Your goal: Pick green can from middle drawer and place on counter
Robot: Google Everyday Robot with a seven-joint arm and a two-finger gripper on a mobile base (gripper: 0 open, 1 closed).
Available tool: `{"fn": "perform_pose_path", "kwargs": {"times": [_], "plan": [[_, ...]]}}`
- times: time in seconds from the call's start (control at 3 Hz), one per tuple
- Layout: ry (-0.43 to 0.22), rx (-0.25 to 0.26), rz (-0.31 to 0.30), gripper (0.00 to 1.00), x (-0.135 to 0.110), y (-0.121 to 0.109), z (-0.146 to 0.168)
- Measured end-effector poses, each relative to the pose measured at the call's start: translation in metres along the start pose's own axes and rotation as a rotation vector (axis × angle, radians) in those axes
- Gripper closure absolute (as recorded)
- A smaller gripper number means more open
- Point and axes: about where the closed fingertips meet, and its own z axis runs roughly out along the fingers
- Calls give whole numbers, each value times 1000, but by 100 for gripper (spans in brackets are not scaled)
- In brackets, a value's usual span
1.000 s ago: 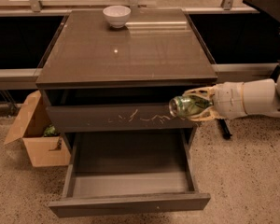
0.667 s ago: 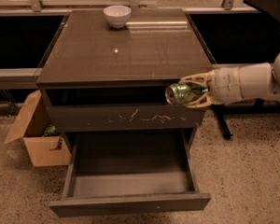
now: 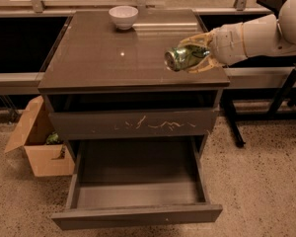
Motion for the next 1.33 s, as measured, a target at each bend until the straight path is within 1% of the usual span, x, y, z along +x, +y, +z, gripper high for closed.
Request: {"fn": "perform_pose_path", "kwargs": {"times": [0.33,0.67,1.0,1.33], "plan": [[0,0,0,100,0,0,0],[-11,43,57,100,9,-17,20],[-19,84,166,100,22,-33,38],[-29,97,307,100,38,-41,51]]}}
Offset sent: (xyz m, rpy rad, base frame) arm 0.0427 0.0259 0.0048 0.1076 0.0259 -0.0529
